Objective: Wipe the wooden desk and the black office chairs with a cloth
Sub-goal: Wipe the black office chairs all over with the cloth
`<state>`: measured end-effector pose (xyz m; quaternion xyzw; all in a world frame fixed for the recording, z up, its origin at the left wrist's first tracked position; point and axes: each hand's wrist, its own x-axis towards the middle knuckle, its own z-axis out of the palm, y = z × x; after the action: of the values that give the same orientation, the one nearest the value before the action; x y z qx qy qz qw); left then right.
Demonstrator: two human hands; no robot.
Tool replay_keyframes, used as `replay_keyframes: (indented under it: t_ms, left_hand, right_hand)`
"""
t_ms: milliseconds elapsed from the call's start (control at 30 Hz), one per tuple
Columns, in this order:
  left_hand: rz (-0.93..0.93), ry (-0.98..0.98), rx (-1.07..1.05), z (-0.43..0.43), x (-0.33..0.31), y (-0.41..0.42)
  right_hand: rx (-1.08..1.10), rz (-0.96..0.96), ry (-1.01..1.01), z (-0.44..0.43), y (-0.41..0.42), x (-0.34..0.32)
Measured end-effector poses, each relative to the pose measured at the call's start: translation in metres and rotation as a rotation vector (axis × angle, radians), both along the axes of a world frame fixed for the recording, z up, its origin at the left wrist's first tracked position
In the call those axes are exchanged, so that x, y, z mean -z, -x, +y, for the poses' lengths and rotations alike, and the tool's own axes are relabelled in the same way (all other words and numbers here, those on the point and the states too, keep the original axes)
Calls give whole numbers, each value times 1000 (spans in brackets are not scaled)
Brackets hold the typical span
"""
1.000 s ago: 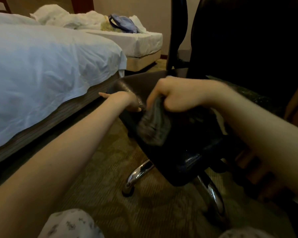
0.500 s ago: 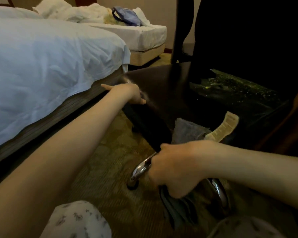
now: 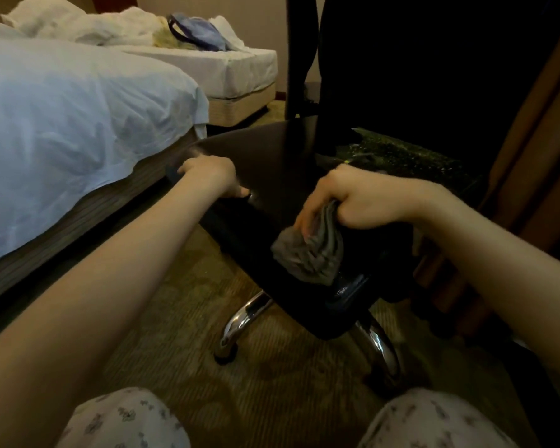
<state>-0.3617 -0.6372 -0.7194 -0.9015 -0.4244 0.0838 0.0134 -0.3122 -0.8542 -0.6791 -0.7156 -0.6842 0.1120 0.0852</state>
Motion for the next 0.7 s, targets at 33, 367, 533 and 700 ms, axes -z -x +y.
replay_keyframes:
  t_ms: [33, 367, 533, 700]
  left_hand:
    - [-15, 11, 8, 1, -1, 0]
    - [34, -36, 35, -18, -18, -4]
    - [-127, -137, 242, -52, -22, -21]
    - [-219, -76, 401, -80, -20, -42]
  right_hand:
    - [-28, 47, 39, -7, -2, -3]
    - [-130, 260, 418, -34, -20, -22]
    - [146, 268, -17, -23, -59, -12]
    - [381, 302, -350, -4, -83, 5]
